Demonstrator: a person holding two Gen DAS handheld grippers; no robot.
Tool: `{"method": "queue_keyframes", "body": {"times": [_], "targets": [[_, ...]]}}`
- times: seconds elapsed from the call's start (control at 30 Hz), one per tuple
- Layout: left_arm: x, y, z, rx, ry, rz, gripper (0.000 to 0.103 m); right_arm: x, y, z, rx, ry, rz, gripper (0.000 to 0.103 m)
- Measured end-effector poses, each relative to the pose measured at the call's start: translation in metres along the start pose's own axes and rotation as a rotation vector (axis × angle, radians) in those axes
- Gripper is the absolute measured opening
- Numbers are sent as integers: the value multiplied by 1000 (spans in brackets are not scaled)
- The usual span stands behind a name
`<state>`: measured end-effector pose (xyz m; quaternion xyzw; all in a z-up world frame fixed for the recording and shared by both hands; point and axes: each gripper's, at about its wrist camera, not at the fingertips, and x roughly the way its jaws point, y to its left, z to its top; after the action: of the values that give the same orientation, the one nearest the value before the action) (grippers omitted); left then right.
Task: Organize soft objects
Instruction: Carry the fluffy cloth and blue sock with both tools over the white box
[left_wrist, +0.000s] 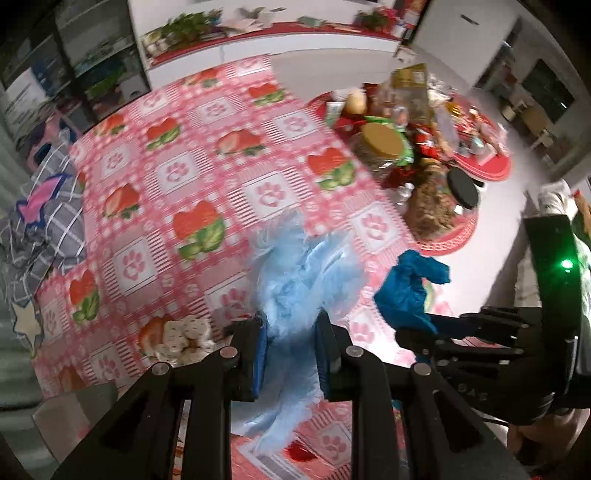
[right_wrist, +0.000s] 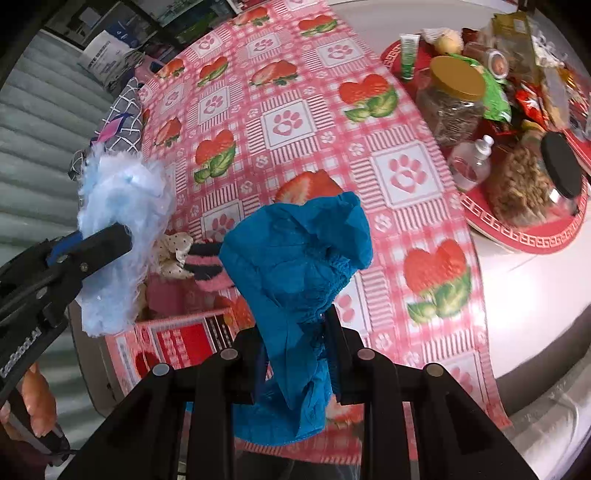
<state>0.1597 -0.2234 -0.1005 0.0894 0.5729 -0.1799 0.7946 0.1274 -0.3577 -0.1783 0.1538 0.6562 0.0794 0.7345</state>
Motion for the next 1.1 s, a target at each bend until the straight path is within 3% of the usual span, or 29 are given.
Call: {"method": "queue_keyframes", "body": {"times": [0.27,0.67,0.9,1.1], "targets": [[-24,-55,-33,154,-3,-65,25,-18,-11,-36,30,-8,-35,28],[-56,-91,-102,294,11,-121,25,-25,-12,-94,74,4,-49,28],[-67,-88,-146,310,32,-118,25,-19,8,-122,52,24,-39,28],[-73,-65,-178,254,45,-96,25,-11,36,-141,-17,50,-22,28]]}}
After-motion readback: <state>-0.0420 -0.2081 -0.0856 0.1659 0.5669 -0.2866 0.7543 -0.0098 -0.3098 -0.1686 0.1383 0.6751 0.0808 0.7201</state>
